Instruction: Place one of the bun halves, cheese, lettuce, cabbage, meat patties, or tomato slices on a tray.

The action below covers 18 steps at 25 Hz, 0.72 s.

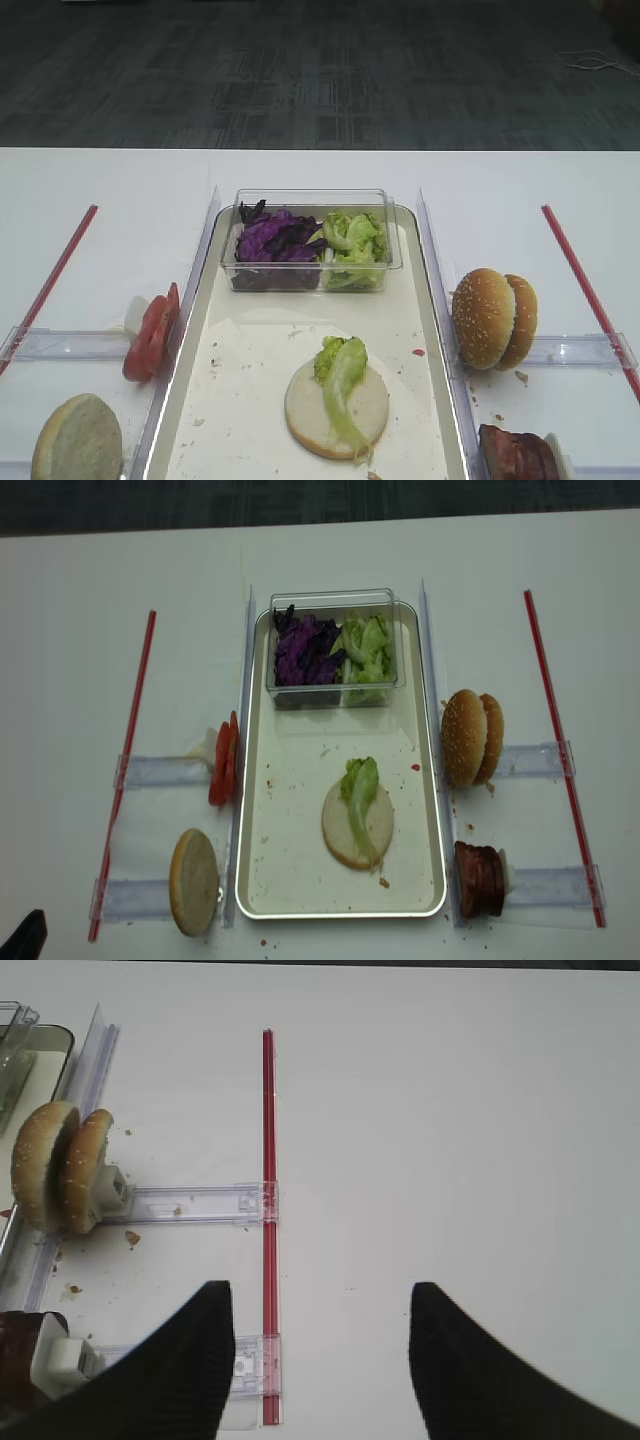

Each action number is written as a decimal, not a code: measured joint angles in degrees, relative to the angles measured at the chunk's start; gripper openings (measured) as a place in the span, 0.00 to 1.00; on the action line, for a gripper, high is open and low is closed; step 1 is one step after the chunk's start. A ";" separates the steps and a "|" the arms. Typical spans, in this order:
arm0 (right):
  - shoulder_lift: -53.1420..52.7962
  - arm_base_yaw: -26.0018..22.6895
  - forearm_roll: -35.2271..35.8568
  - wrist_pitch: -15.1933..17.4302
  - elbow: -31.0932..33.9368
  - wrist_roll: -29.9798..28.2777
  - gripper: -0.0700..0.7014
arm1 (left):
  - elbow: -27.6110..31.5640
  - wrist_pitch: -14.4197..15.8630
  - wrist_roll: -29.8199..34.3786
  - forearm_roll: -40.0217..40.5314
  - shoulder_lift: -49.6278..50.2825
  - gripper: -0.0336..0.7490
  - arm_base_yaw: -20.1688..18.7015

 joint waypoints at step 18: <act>0.00 0.00 3.96 0.00 0.00 -0.45 0.62 | 0.00 0.00 0.00 0.00 0.00 0.57 0.00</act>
